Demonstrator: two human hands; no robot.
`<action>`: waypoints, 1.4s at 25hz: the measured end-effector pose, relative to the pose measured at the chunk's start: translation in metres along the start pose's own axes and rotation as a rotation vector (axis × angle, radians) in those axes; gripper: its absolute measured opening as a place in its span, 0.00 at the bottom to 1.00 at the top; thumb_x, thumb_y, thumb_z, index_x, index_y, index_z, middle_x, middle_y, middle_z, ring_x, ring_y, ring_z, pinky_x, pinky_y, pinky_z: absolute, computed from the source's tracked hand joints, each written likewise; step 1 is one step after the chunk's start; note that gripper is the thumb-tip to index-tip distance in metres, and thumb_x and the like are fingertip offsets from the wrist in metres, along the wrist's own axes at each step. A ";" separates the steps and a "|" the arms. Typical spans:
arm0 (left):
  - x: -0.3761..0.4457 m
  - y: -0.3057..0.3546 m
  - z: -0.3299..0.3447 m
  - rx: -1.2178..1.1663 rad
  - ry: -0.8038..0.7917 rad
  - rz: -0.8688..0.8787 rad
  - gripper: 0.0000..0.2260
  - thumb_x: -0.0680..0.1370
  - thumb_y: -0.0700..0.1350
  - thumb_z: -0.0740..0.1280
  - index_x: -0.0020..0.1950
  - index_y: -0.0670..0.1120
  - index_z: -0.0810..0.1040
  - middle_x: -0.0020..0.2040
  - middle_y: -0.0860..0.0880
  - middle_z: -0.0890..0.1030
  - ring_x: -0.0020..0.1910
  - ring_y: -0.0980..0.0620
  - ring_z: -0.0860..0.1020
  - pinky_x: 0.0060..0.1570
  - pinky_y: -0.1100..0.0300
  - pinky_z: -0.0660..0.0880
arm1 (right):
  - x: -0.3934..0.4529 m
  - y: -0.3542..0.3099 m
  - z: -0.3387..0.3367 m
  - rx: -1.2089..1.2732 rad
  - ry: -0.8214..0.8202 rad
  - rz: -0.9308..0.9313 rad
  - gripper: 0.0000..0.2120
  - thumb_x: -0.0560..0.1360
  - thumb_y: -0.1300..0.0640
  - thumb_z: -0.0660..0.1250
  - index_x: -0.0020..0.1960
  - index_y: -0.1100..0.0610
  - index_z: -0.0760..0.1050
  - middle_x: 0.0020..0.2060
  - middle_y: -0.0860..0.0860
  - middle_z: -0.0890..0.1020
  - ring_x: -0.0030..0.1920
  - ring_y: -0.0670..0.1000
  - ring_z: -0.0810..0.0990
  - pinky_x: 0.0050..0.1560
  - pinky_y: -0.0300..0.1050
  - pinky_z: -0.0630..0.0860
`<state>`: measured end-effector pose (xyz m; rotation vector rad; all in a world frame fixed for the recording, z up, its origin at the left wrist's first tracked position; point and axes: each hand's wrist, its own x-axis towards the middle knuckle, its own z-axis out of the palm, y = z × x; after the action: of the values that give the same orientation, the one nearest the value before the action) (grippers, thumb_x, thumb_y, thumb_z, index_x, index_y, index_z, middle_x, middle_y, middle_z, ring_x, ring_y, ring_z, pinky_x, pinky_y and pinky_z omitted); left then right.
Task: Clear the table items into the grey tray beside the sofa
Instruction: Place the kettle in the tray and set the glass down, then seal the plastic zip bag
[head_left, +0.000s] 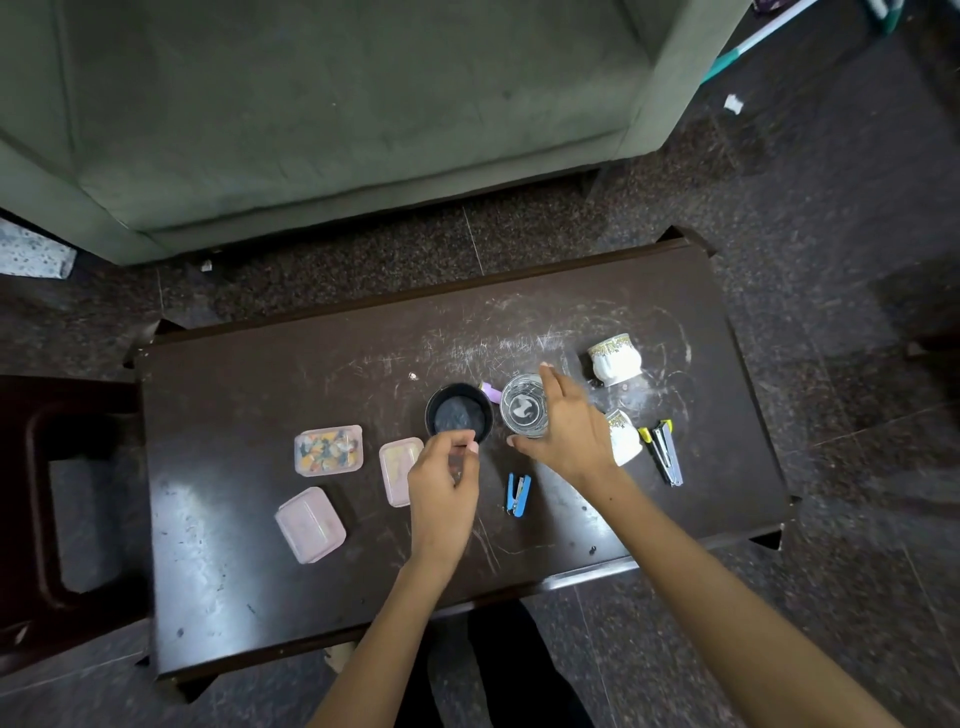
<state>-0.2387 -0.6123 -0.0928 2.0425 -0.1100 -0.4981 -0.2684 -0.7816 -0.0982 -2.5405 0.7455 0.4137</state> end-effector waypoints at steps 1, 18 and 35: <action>0.000 0.001 -0.006 -0.006 0.007 0.012 0.06 0.78 0.42 0.65 0.53 0.49 0.80 0.46 0.54 0.82 0.46 0.60 0.79 0.45 0.69 0.74 | -0.007 -0.008 -0.005 -0.001 0.046 -0.022 0.40 0.68 0.46 0.72 0.73 0.60 0.59 0.71 0.55 0.67 0.68 0.56 0.69 0.57 0.50 0.75; 0.018 -0.093 -0.360 -0.143 0.495 -0.112 0.05 0.78 0.42 0.65 0.51 0.47 0.80 0.45 0.52 0.83 0.44 0.60 0.79 0.43 0.73 0.72 | -0.061 -0.394 0.087 0.197 0.055 -0.493 0.13 0.76 0.56 0.63 0.59 0.54 0.76 0.58 0.49 0.80 0.52 0.54 0.81 0.47 0.48 0.77; 0.056 -0.194 -0.557 -0.145 0.594 -0.232 0.07 0.78 0.43 0.64 0.53 0.45 0.80 0.48 0.52 0.83 0.46 0.57 0.79 0.39 0.77 0.70 | -0.001 -0.669 0.223 0.394 -0.071 -0.180 0.09 0.72 0.57 0.70 0.39 0.63 0.78 0.36 0.58 0.84 0.39 0.57 0.83 0.44 0.54 0.81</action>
<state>0.0052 -0.0754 -0.0386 1.9861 0.5094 -0.0202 0.0771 -0.1683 -0.0598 -2.1862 0.5078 0.2651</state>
